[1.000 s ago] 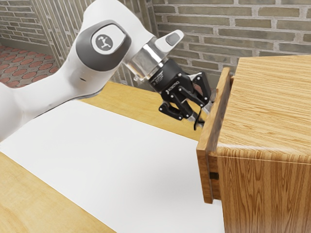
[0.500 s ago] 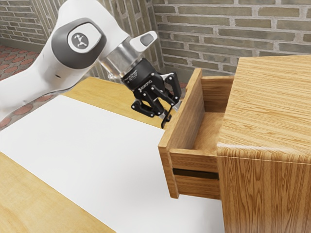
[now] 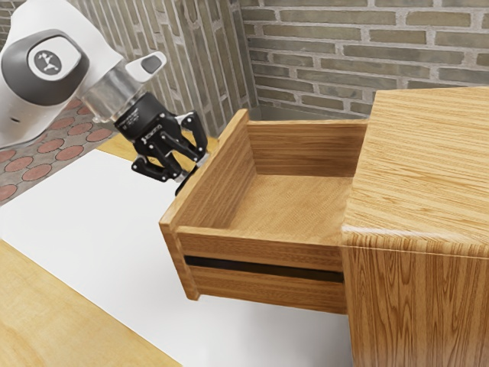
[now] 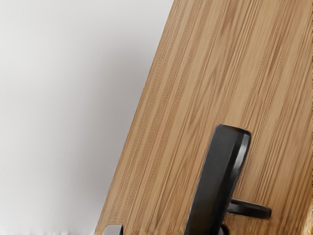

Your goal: Pull the drawer handle with one arm to open the drawer

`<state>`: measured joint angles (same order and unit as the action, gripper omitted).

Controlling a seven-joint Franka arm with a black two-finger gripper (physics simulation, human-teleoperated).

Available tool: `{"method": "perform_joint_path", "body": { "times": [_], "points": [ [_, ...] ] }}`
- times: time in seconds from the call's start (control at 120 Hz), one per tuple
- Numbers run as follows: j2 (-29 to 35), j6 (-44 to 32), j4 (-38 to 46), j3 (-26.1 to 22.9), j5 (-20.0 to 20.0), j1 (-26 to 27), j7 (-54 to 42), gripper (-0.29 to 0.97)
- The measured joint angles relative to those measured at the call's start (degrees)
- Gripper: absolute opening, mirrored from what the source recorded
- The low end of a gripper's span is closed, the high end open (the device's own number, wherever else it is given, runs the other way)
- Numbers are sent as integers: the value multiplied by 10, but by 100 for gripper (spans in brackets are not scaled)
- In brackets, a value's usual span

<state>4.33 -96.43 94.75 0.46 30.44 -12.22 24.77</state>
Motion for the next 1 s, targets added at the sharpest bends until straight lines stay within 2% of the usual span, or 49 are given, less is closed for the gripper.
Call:
{"method": "perform_joint_path", "body": {
  "times": [0.242, 0.675, 0.908, 1.0],
  "points": [
    [63, 3, 57, 25, 0, 33, -4, 10],
    [66, 3, 56, 64, 1, 32, -16, 10],
    [67, 7, 55, 72, 1, 32, -23, 26],
    [67, 34, -7, 87, 0, 33, -24, 29]
  ]
}}
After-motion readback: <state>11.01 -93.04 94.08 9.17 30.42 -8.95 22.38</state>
